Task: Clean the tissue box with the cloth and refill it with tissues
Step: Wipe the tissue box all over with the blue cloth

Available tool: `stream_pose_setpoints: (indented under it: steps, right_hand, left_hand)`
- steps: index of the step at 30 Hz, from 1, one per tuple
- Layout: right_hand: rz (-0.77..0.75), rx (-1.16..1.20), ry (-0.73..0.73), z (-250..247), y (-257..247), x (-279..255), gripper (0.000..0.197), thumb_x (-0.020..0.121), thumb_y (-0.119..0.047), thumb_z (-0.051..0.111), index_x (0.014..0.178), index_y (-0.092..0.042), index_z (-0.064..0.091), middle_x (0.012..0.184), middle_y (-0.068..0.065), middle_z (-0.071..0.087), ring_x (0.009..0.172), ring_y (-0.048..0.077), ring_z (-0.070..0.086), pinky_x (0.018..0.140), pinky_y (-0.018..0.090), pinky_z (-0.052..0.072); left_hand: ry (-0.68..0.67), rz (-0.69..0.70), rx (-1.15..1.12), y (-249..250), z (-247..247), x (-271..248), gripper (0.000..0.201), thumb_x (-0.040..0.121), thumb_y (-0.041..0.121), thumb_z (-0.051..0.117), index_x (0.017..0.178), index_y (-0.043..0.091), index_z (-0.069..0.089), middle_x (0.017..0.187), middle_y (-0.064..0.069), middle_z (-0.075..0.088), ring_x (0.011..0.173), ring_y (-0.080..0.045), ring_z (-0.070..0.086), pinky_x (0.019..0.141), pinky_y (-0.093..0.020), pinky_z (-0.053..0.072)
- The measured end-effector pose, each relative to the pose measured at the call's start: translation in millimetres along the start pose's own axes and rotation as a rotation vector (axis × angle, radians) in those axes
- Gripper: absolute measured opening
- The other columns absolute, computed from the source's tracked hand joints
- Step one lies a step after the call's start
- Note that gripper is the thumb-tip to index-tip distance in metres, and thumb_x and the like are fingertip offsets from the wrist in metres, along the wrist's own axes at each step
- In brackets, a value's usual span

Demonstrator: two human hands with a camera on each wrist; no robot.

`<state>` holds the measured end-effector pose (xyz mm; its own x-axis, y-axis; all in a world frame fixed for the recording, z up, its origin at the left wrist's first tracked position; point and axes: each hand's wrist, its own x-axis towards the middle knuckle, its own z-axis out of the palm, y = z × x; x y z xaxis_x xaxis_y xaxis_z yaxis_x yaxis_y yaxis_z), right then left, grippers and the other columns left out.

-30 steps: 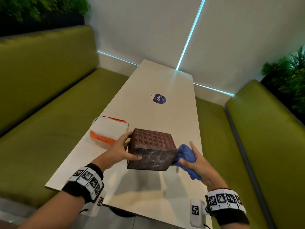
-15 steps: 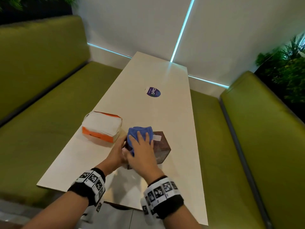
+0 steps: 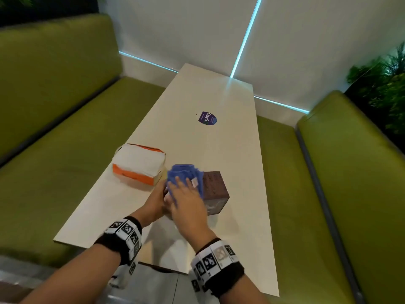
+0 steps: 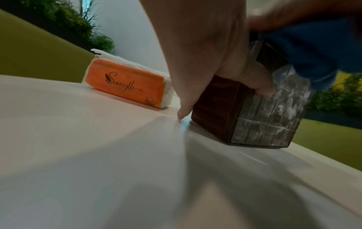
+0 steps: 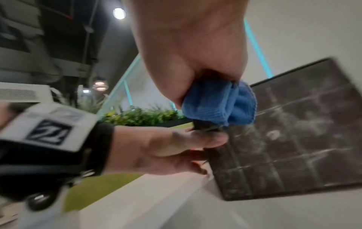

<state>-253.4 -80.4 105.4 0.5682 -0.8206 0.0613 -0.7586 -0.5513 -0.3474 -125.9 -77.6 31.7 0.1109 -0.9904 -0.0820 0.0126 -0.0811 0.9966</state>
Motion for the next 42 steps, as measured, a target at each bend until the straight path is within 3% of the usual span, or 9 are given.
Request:
stream_pose_setpoints:
  steps: [5,10,18,22,28,32,34,37,42]
  right_hand:
    - [0.054,0.093,-0.010,-12.3,42.4,12.6,0.043,0.102,-0.034,0.039,0.144,-0.024,0.042,0.157,-0.003,0.030,0.147,0.017,0.019,0.119,0.031,0.011]
    - [0.343,0.071,0.111,-28.7,73.6,17.8,0.043,0.103,-0.034,0.034,0.144,-0.023,0.042,0.156,-0.002,0.032,0.146,0.021,0.022,0.115,0.034,0.024]
    - [-0.037,0.068,0.035,10.2,10.4,4.0,0.041,0.101,-0.030,0.040,0.140,-0.021,0.047,0.153,0.002,0.037,0.145,0.021,0.026,0.120,0.032,0.011]
    - [0.210,0.152,0.178,-19.8,67.5,10.5,0.036,0.102,-0.030,0.041,0.134,-0.023,0.055,0.147,0.001,0.046,0.139,0.021,0.037,0.114,0.034,0.027]
    - [0.773,0.799,0.240,-56.7,119.2,-1.6,0.023,0.098,-0.030,0.045,0.098,-0.020,0.066,0.113,0.013,0.067,0.099,0.030,0.061,0.090,0.045,0.051]
    - [0.865,1.507,0.197,-62.2,118.5,-31.9,0.045,0.103,-0.028,0.039,0.138,-0.001,0.044,0.115,0.023,0.058,0.103,0.040,0.062,0.070,0.044,0.052]
    - [0.818,1.659,0.133,-47.2,122.5,-46.8,0.056,0.096,-0.038,0.048,0.131,0.006,0.049,0.102,0.030,0.066,0.089,0.039,0.070,0.058,0.034,0.051]
    - [0.808,1.679,0.022,-16.7,126.1,-55.9,0.070,0.089,-0.052,0.060,0.137,-0.003,0.047,0.132,0.027,0.056,0.124,0.038,0.054,0.100,0.057,0.040]
    - [0.536,1.729,-0.083,-15.6,104.6,-52.2,0.056,0.080,-0.035,0.076,0.126,-0.007,0.058,0.129,0.025,0.058,0.132,0.050,0.039,0.111,0.055,0.033]
  left_hand:
    - [-0.013,0.035,0.071,-4.5,-2.5,2.6,0.117,0.039,0.022,0.089,0.143,0.015,0.037,0.141,0.001,0.047,0.127,-0.006,0.049,0.106,-0.023,0.043]
    - [-0.027,0.006,0.107,-8.6,-2.5,3.3,0.122,0.040,0.030,0.095,0.145,0.021,0.035,0.144,0.003,0.043,0.131,-0.010,0.045,0.112,-0.028,0.038]
    - [-0.005,0.028,0.007,-7.5,-2.7,2.1,0.090,0.063,0.001,0.083,0.137,0.027,0.039,0.140,-0.006,0.050,0.128,-0.024,0.051,0.097,-0.034,0.051]
    - [-0.069,0.042,0.043,-1.5,-0.1,1.9,0.113,0.037,0.025,0.091,0.138,0.022,0.040,0.135,0.009,0.049,0.123,0.003,0.047,0.098,-0.007,0.039]
    - [-0.083,0.010,-0.006,-0.8,-11.0,-3.2,0.103,0.046,0.010,0.098,0.127,0.043,0.044,0.136,0.014,0.047,0.129,0.001,0.044,0.098,-0.008,0.040]
    - [-0.041,-0.042,-0.129,4.5,-20.5,-9.5,0.099,0.044,0.018,0.097,0.124,0.049,0.047,0.134,0.014,0.050,0.125,-0.008,0.051,0.108,-0.031,0.041]
    - [-0.023,-0.092,-0.209,5.1,-23.9,-11.9,0.104,0.044,0.022,0.097,0.132,0.041,0.046,0.137,0.011,0.051,0.122,-0.016,0.056,0.101,-0.035,0.048]
    - [-0.049,-0.113,-0.298,5.3,-24.9,-12.4,0.106,0.046,0.028,0.098,0.139,0.030,0.046,0.138,-0.003,0.054,0.118,-0.023,0.062,0.093,-0.037,0.055]
    - [-0.155,-0.151,-0.394,15.3,-13.0,-19.1,0.111,0.046,0.038,0.098,0.141,0.023,0.043,0.136,-0.011,0.060,0.125,-0.031,0.058,0.095,-0.044,0.054]
